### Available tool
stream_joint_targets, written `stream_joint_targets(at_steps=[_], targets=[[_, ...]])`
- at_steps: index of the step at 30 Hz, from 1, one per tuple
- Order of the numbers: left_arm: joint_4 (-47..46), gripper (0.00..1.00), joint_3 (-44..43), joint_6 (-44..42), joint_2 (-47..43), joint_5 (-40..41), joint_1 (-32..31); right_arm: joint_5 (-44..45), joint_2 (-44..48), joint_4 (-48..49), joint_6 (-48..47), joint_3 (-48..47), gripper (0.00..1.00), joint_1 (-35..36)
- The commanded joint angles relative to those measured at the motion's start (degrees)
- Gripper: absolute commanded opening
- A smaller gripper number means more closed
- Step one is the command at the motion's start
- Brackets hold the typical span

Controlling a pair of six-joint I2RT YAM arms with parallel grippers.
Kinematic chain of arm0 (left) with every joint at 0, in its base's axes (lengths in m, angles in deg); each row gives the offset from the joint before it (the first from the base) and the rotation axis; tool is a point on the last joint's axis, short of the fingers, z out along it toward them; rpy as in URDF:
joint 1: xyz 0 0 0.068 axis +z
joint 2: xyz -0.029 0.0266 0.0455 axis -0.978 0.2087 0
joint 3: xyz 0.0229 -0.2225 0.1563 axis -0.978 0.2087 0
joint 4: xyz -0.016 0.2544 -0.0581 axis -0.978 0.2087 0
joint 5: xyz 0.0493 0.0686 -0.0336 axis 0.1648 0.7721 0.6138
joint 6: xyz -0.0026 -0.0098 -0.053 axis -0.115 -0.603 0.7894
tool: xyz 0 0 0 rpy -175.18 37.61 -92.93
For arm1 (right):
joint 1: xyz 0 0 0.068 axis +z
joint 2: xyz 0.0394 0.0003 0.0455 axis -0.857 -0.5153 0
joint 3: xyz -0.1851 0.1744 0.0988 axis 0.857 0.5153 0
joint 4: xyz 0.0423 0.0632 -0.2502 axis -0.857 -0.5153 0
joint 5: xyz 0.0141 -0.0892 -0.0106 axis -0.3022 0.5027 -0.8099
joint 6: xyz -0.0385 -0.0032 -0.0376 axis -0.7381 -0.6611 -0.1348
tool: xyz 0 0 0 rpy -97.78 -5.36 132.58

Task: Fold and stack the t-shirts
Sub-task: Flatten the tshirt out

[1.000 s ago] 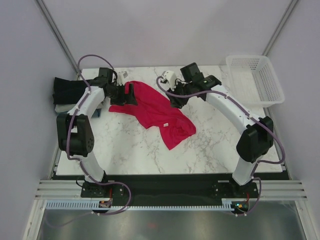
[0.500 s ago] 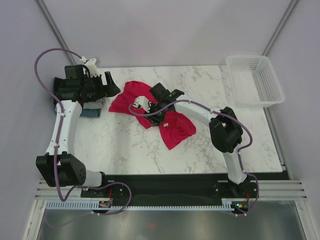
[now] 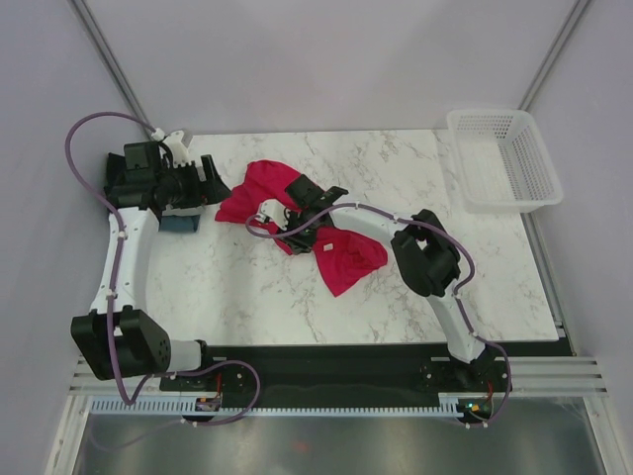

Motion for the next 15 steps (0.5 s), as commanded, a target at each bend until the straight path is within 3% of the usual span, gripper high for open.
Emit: stream_joint_targets(at_steps=[1, 2, 6, 15], targets=[[0.0, 0.96, -0.2, -0.1, -2.4, 1.2, 1.1, 2.2, -0.9, 2.9, 0.0, -2.1, 0.41, 0.5], [0.0, 0.96, -0.5, 0.1, -2.2, 0.8, 1.3, 2.8, -1.3, 3.4, 0.2, -2.1, 0.40, 0.5], [0.0, 0.96, -0.9, 0.2, -2.1, 0.7, 1.7, 5.4, -0.4, 4.2, 0.9, -1.5, 0.00, 0.6], [-0.4, 0.95, 0.3, -0.4, 0.5, -0.4, 1.7, 13.9, 14.3, 6.0, 3.2, 4.6, 0.00, -3.2]])
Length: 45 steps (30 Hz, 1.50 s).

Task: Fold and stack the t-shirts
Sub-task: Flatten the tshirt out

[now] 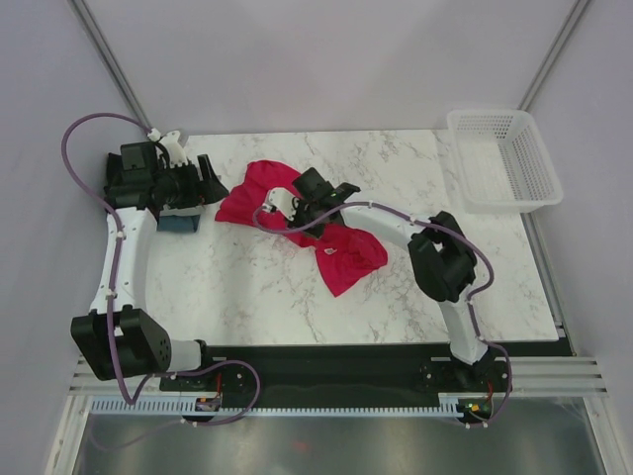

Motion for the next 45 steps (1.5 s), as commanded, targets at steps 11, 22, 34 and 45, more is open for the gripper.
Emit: stream_joint_targets(at_steps=[11, 22, 34, 45], targets=[[-0.5, 0.94, -1.8, 1.4, 6.5, -4.2, 0.0, 7.2, 26.5, 2.3, 1.5, 14.3, 0.00, -27.0], [-0.5, 0.94, -2.4, 1.4, 8.0, -4.2, -0.9, 4.5, 30.0, -2.9, 2.3, 28.6, 0.27, -31.8], [-2.3, 0.97, 2.1, 1.3, 7.1, -6.8, -1.3, -9.3, 20.3, -1.2, -5.9, 6.6, 0.50, -23.7], [-1.5, 0.97, 4.1, 0.1, 4.2, -5.7, -1.2, -12.8, -2.9, -0.3, -3.7, -14.0, 0.40, -15.4]])
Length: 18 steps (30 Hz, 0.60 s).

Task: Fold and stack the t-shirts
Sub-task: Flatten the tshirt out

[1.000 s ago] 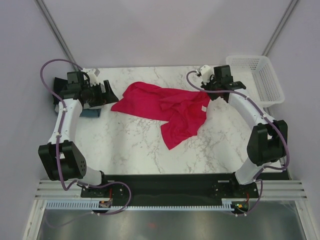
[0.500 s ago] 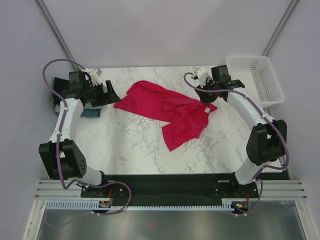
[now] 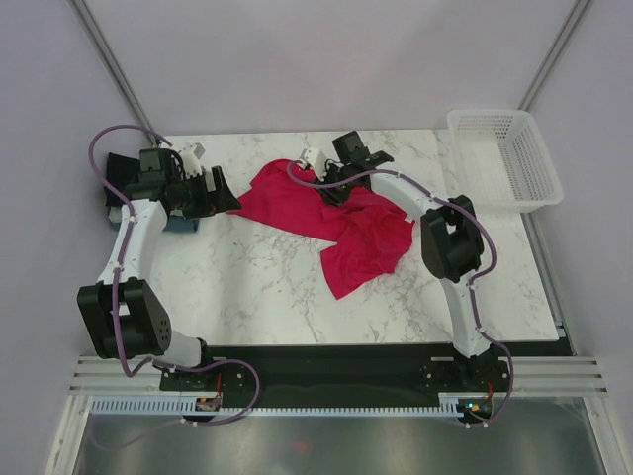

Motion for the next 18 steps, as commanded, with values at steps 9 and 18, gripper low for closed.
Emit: stream_joint_targets(at_steps=[9, 18], targets=[[-1.4, 0.97, 2.0, -0.6, -2.8, 0.9, 0.0, -2.3, -7.4, 0.4, 2.6, -12.8, 0.40, 0.9], [-1.6, 0.97, 1.4, -0.5, -2.1, 1.1, -0.1, -2.5, -7.3, -0.5, 2.9, -11.6, 0.39, 1.0]])
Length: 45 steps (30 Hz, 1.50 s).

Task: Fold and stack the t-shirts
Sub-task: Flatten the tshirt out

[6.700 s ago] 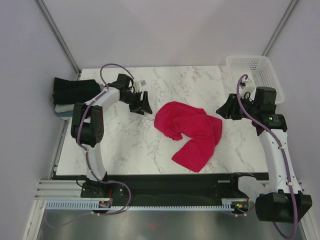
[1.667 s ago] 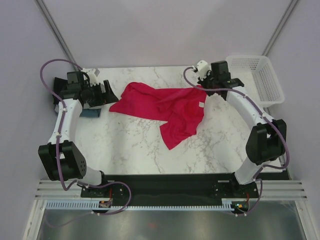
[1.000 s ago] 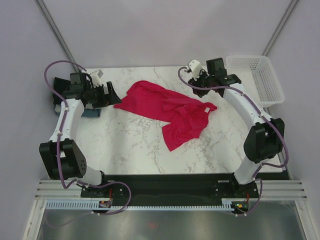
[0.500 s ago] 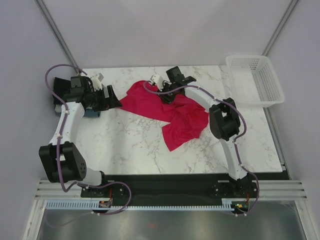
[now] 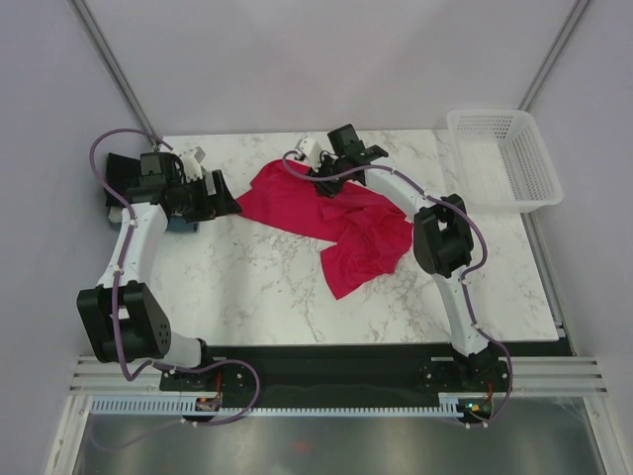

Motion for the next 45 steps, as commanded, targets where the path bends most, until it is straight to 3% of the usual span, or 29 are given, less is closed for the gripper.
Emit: stream_joint_targets(at_steps=[1, 21, 24, 28, 34, 41, 45], targets=[[-1.5, 0.97, -0.6, -0.3, -0.6, 0.9, -0.1, -2.1, 0.4, -0.1, 0.3, -0.5, 0.39, 0.4], [-1.7, 0.98, -0.4, -0.4, -0.7, 1.7, 0.5, -1.1, -3.1, 0.3, 0.4, -0.6, 0.38, 0.5], [-2.0, 0.98, -0.3, -0.3, -0.4, 1.8, 0.4, -0.9, -3.4, 0.4, 0.3, -0.8, 0.31, 0.5], [-2.1, 0.98, -0.4, -0.3, -0.2, 1.8, 0.4, -1.0, -3.6, 0.5, 0.4, -1.0, 0.14, 0.5], [-2.4, 0.97, -0.6, -0.1, 0.3, 1.7, 0.4, -0.4, -3.2, 0.6, 0.7, -0.9, 0.00, 0.5], [-2.7, 0.98, -0.6, 0.4, 0.4, 1.2, 0.4, 1.1, -1.1, 0.8, 1.2, -1.1, 0.00, 0.5], [-2.9, 0.97, -0.5, 0.4, -0.1, 1.0, 0.4, 2.6, 5.7, 2.5, 4.0, -2.2, 0.00, -0.2]])
